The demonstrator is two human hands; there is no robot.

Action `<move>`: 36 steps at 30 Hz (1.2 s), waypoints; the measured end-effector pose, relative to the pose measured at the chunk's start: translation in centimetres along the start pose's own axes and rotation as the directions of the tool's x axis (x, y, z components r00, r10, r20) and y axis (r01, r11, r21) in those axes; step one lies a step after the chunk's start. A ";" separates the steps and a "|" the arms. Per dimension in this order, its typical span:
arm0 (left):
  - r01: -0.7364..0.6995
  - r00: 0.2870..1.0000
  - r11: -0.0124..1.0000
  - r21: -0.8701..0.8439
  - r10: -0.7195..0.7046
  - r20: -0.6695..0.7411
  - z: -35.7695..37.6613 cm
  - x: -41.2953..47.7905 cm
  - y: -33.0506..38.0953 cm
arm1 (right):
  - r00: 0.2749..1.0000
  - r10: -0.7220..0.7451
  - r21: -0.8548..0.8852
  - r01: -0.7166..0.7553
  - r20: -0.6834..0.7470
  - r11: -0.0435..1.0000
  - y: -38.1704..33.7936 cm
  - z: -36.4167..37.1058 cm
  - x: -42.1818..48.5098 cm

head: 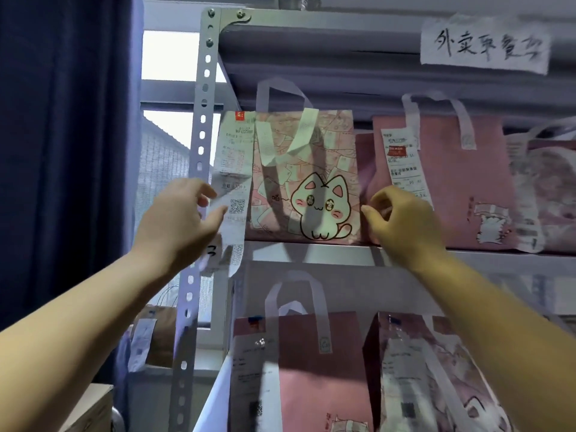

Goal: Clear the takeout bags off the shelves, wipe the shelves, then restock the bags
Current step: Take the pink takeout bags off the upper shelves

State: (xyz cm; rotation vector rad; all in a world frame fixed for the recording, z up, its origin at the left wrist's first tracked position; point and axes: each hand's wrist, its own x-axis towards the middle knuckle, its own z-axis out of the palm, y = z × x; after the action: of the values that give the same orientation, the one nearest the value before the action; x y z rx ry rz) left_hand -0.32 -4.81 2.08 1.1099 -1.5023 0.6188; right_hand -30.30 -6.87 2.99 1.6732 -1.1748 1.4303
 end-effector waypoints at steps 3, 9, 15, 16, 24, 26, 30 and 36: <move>-0.082 0.997 0.996 -0.038 0.081 -0.009 0.1 0.0 2.6 | 0.991 -0.113 -0.025 0.112 -0.075 0.993 1.7 -2.2 -0.2; -0.282 0.953 0.954 -0.098 0.291 0.090 3.5 -0.1 8.5 | 0.991 -0.070 -0.115 0.057 -0.111 0.992 8.0 -6.4 -0.5; -0.283 0.949 0.950 -0.129 0.297 0.104 8.3 0.3 14.3 | 0.996 0.054 -0.247 -0.070 -0.071 0.966 14.5 -9.5 0.0; -0.268 0.954 0.954 -0.132 0.282 0.101 9.0 0.4 15.2 | 0.994 0.083 -0.251 -0.097 -0.065 0.963 15.3 -9.9 0.1; -0.055 0.971 0.994 0.096 0.031 0.236 12.4 1.6 19.3 | 0.914 0.381 -0.232 -0.343 0.143 0.910 20.2 -9.9 1.2; -0.036 0.966 0.989 0.144 -0.002 0.259 12.9 1.7 19.5 | 0.891 0.413 -0.206 -0.375 0.191 0.904 20.7 -9.7 1.3; -0.010 0.963 0.985 0.173 -0.037 0.266 13.6 1.4 20.3 | 0.865 0.404 -0.183 -0.363 0.298 0.913 21.4 -9.3 1.3; -0.028 0.973 0.989 0.146 -0.006 0.231 14.1 1.2 21.6 | 0.882 0.360 -0.068 -0.357 0.304 0.932 22.9 -9.2 1.1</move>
State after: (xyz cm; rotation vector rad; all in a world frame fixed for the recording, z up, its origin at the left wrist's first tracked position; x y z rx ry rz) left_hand -25.91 -8.13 3.72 1.3257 -1.6830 0.6345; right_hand -54.92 -8.06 4.07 1.7860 -1.7422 1.3964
